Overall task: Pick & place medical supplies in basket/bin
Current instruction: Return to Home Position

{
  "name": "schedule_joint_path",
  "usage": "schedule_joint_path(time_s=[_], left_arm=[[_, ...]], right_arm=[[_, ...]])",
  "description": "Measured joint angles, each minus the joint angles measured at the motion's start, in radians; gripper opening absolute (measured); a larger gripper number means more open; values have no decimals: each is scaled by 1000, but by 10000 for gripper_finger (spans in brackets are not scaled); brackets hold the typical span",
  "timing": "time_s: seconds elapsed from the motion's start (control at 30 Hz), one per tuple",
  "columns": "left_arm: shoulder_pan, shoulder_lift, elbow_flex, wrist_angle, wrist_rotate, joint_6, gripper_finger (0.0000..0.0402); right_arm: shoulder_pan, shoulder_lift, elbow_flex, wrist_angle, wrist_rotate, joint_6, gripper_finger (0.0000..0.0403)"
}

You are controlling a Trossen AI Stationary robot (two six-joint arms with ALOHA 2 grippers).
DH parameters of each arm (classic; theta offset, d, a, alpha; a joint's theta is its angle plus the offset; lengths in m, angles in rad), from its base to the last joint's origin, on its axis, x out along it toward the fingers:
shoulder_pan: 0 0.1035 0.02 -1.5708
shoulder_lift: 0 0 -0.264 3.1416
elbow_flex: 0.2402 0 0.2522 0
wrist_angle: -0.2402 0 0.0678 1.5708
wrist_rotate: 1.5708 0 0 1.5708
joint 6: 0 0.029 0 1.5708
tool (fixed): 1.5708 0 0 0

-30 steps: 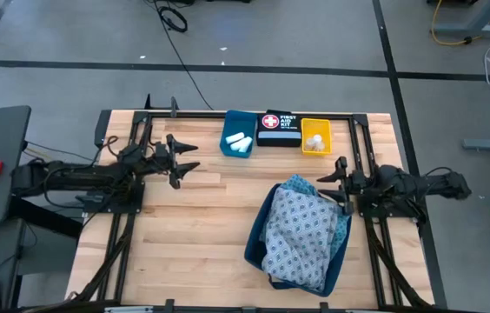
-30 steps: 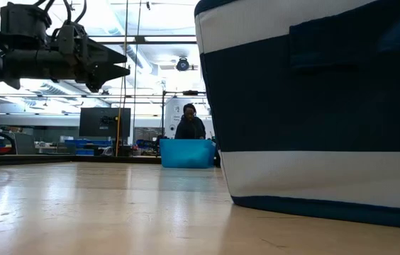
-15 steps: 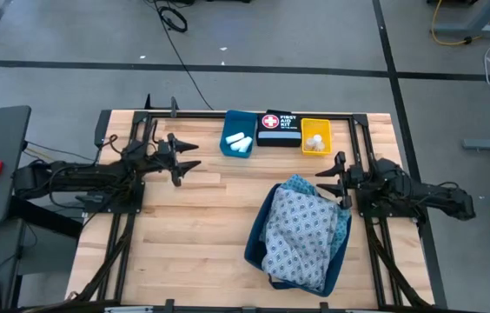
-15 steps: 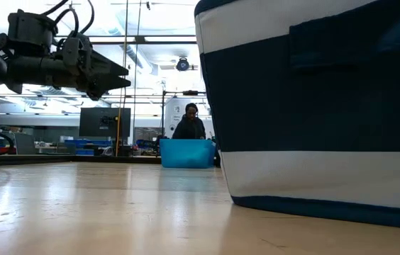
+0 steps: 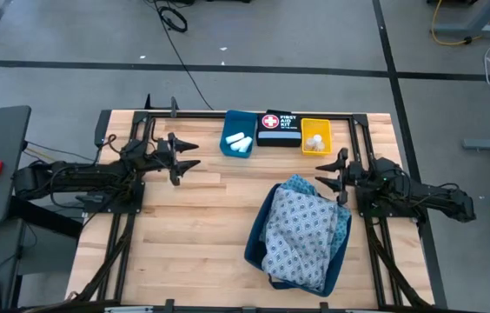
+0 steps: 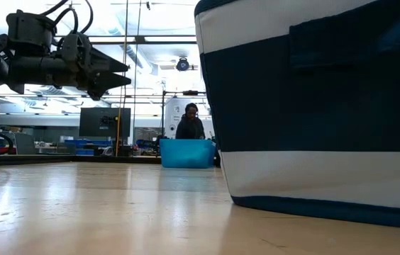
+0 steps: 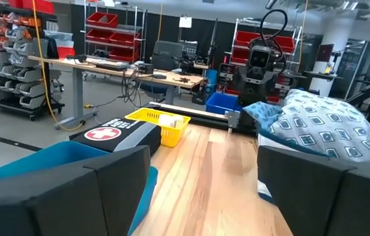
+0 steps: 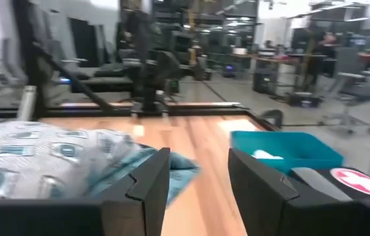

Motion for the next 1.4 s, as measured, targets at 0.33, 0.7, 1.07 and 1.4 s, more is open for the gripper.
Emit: schedule_joint_path(time_s=[0.33, 0.7, 1.07, 1.4], left_arm=[[0, -9, 0, -19, 126, -18, 287], [2, -261, 0, -156, 174, -40, 287], [2, -540, -1, -461, -126, -5, 287], [0, -545, -1, -513, -122, -83, 287]], right_arm=[[0, 0, 0, -2, 52, -4, 162], [0, 0, 0, -1, 54, -4, 162], [0, 0, 0, 0, 54, -6, 162], [0, 0, 0, 0, 54, -5, 162]])
